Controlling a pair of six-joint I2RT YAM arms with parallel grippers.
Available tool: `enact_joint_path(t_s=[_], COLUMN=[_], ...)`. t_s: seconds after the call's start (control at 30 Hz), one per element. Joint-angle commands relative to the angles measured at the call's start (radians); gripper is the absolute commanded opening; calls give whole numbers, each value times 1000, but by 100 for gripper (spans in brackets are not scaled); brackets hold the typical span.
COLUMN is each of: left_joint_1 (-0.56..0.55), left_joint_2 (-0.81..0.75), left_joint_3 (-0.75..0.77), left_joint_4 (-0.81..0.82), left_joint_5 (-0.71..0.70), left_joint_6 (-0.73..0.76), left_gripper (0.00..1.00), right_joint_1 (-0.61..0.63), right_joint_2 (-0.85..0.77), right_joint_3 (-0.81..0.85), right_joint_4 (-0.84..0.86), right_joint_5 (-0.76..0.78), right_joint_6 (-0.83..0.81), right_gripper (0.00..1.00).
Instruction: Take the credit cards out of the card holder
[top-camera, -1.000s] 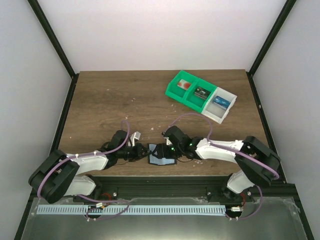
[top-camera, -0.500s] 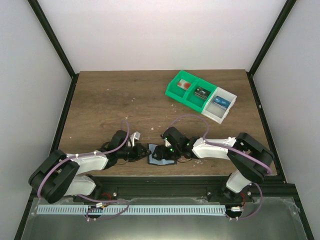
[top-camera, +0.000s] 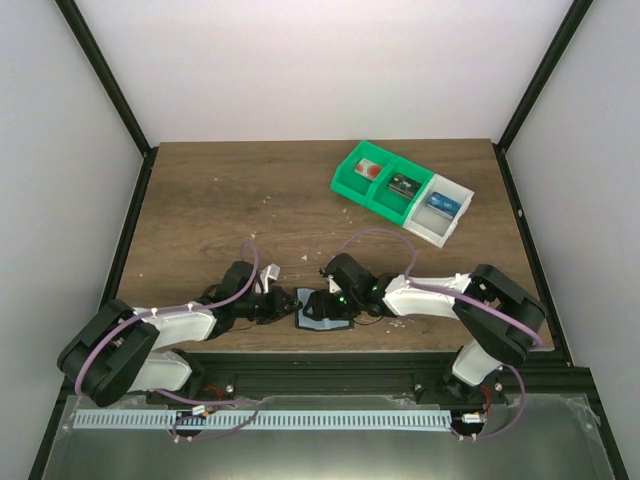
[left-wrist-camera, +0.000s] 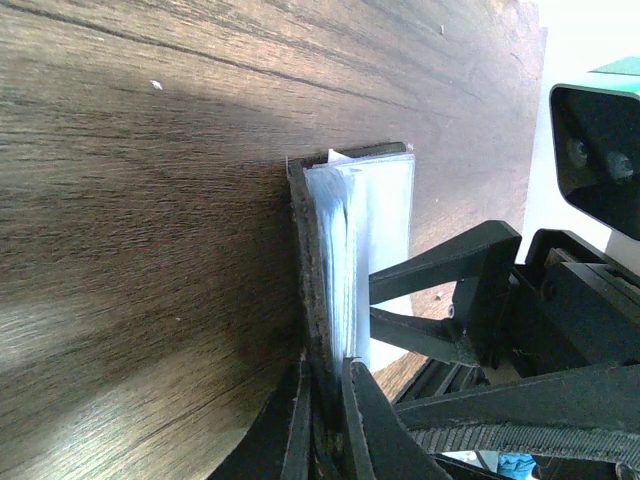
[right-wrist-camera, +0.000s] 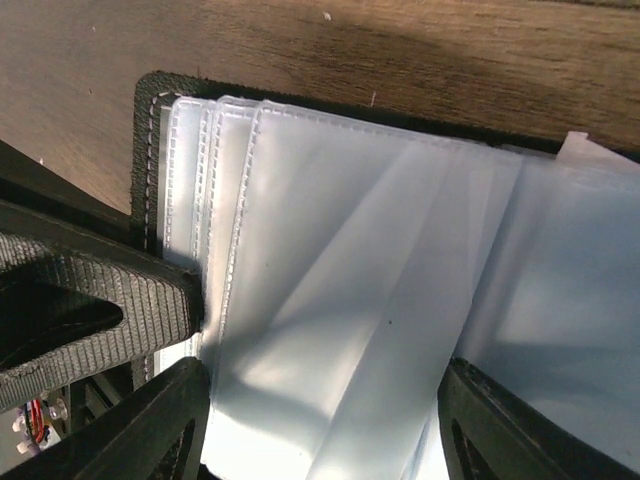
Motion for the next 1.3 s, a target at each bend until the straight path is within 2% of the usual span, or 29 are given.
enact_joint_path(t_s=[0.0, 0.23, 0.57, 0.8, 1.0, 1.17, 1.27], left_joint_1=[-5, -5, -5, -4, -4, -5, -4], left_joint_2=[-21, -26, -24, -25, -20, -13, -7], left_joint_3=[6, -1, -6, 1, -8, 1, -1], left_joint_4=[77, 89, 93, 87, 102, 97, 98], left_joint_5=[32, 36, 40, 41, 39, 38, 35], left_joint_6=[-10, -17, -19, -16, -22, -16, -16], left_gripper=[0, 0, 0, 0, 0, 0, 0], right_joint_1=[10, 10, 10, 10, 9, 9, 9], right_joint_2=[21, -9, -46, -142, -220, -250, -228], right_joint_3=[23, 19, 25, 38, 29, -34, -49], right_joint_4=[-68, -127, -201, -287, -213, -18, 42], right_joint_5=[77, 167, 265, 357, 279, 95, 26], right_joint_6=[-24, -32, -30, -17, -61, -85, -77], right_gripper=[63, 54, 52, 51, 51, 53, 53])
